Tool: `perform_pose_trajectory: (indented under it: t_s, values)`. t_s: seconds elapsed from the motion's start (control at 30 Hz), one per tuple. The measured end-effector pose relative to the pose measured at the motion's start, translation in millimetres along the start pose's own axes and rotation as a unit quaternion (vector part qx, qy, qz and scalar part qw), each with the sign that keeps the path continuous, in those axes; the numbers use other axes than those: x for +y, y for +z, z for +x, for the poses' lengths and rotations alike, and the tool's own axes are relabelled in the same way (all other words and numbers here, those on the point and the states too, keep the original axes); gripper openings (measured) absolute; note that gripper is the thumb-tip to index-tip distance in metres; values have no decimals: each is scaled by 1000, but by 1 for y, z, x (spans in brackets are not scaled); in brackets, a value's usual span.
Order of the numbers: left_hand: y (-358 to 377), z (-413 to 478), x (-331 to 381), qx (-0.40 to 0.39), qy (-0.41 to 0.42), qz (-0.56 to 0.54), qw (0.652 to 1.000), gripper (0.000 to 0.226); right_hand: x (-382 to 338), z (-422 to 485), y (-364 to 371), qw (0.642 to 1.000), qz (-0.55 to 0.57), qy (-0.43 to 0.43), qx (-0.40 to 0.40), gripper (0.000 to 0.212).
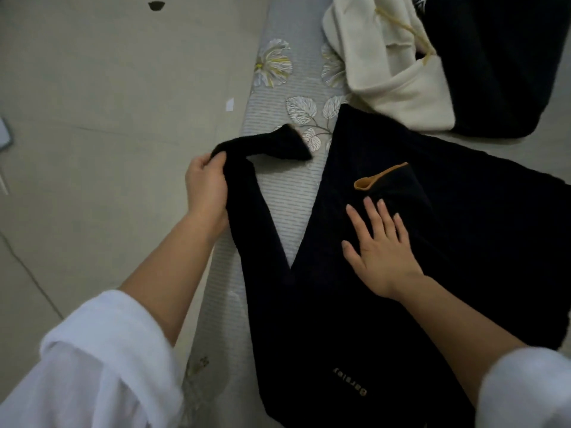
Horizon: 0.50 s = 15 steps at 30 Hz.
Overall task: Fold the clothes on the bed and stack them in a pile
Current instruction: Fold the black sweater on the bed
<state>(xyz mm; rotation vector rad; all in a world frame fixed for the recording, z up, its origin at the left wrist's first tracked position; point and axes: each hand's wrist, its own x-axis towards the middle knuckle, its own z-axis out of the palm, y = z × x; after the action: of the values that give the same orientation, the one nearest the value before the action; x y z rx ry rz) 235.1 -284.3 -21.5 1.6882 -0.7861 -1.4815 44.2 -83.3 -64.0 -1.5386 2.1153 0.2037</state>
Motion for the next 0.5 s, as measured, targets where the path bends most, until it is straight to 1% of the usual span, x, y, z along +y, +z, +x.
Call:
perform_pose_trajectory:
  t_s: [0.03,0.1,0.13,0.2,0.27,0.3,0.37,0.43,0.5]
  values:
    - [-15,3,5,14,-29,-71,997,13,-1,0,-1,1000,1,1,-4,67]
    - [-47,9,14,14,-88,-186,978,18,-1,0,-2,1000,2,0,-7,67]
    - [-62,10,18,14,-104,-212,972,18,-1,0,-3,1000,2,-1,-8,67]
    - [-88,12,21,32,-116,-222,968,16,0,0,-3,1000,0,-3,-12,66]
    - [-103,13,25,51,-103,-226,967,11,0,0,-3,1000,0,-6,-13,66]
    - [-105,13,28,55,-83,-236,967,13,1,1,-3,1000,1,-7,-14,66]
    - [-99,6,37,54,-19,-246,968,24,2,1,-4,1000,5,-9,-15,66]
    - [-85,-9,49,43,67,-203,976,30,3,0,-6,1000,17,-10,-21,66]
    - [-64,-29,62,-8,170,-120,978,32,3,1,-12,998,40,-21,-32,68]
